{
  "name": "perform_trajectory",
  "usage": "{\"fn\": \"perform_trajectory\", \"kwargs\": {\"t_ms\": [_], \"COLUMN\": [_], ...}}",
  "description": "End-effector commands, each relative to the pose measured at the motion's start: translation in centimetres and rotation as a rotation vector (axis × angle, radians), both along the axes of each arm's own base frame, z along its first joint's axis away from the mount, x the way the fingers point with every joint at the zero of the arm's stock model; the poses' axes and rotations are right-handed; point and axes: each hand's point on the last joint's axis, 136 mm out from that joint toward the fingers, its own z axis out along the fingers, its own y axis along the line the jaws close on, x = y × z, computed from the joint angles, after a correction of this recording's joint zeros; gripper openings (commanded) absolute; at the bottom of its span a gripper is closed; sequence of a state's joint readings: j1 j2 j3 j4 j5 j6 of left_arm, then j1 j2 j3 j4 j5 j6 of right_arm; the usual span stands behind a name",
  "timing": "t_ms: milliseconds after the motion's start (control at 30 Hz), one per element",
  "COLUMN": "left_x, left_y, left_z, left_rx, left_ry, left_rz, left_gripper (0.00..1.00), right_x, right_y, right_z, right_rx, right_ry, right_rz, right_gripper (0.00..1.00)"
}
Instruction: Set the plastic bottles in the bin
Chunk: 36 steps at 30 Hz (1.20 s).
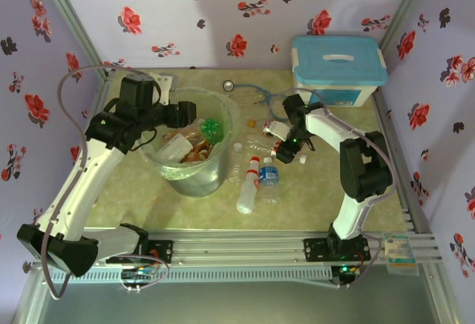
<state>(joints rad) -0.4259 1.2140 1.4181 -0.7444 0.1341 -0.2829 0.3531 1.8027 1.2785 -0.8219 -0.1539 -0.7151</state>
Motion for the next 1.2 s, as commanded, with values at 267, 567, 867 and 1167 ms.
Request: {"fn": "perform_trajectory", "kwargs": {"t_ms": [267,567,867,1167], "left_x": [0.4,0.8,2.5,3.6], "left_y": [0.3,-1.6,-5.9,-11.1], "left_z": [2.1,7.7,13.8,16.0], "left_rx": [-0.050,-0.315,-0.651,-0.760], "left_ry": [-0.046,-0.130,-0.226,-0.247], "left_rz": [0.033,0.033,-0.098,-0.202], "left_gripper": [0.73,0.77,0.78,0.84], "right_x": [0.4,3.7,4.1,1.6], "right_y": [-0.5,-2.8,-4.1,2.8], "right_z": [5.9,14.3,25.4,33.0], "right_rx": [0.025,0.076,0.241,0.446], "right_ry": [-0.130,-0.425,-0.686,-0.835], "right_rz": [-0.046,-0.290,-0.474,-0.269], "right_gripper": [0.64,0.63,0.61,0.60]}}
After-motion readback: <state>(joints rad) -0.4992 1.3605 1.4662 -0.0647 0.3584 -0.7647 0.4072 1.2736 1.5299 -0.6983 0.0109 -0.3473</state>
